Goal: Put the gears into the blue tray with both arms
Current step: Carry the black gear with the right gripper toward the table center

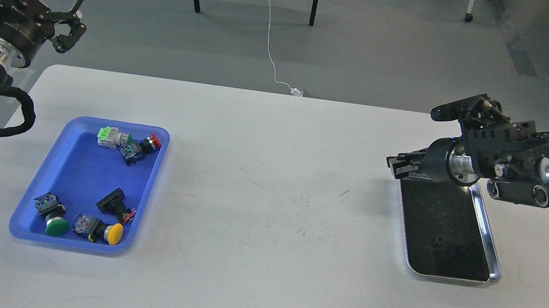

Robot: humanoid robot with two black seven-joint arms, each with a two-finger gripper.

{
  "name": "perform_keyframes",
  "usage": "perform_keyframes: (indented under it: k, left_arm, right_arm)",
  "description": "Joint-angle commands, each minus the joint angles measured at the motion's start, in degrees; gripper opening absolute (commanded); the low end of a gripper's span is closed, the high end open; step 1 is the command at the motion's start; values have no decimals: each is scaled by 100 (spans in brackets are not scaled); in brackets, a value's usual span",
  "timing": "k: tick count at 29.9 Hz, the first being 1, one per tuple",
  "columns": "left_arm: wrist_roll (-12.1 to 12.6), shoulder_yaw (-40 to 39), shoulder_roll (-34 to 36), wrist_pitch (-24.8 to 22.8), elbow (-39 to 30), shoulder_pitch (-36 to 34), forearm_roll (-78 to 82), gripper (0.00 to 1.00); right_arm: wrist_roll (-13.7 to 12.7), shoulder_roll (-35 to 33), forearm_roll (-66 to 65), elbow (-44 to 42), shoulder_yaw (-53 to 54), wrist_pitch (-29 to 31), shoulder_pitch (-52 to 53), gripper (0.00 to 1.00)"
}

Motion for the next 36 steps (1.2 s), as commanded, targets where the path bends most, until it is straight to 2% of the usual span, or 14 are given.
perform_keyframes:
  k: [1,2,14,21,23,27,36]
  left_arm:
    - [9,9,0,13,0,0,0,98]
    - [9,18,0,13,0,0,0,98]
    - [9,18,167,-4,0,26,0,98]
    - [9,9,167,-4,0,26,0,98]
    - [9,9,167,-4,0,26,0,98]
    - [9,27,167,-4,0,26,0,98]
    - [27,71,149,13,9,44,62,98]
  right_arm:
    - [20,824,253,139,44,-200,-92,20]
    - [20,1011,341,131,35,-209,-144,20]
    - [64,1011,939,69,113,-236,-268,21]
    - [99,1011,1080,60,544,-244,-268,21]
    - [186,1011,1142,43,614,-279,-303,21]
    - [564,1011,1247,-62,1105,-473,-522,21]
    - [740,1011,1081,-817,1537,-508,-1287,21]
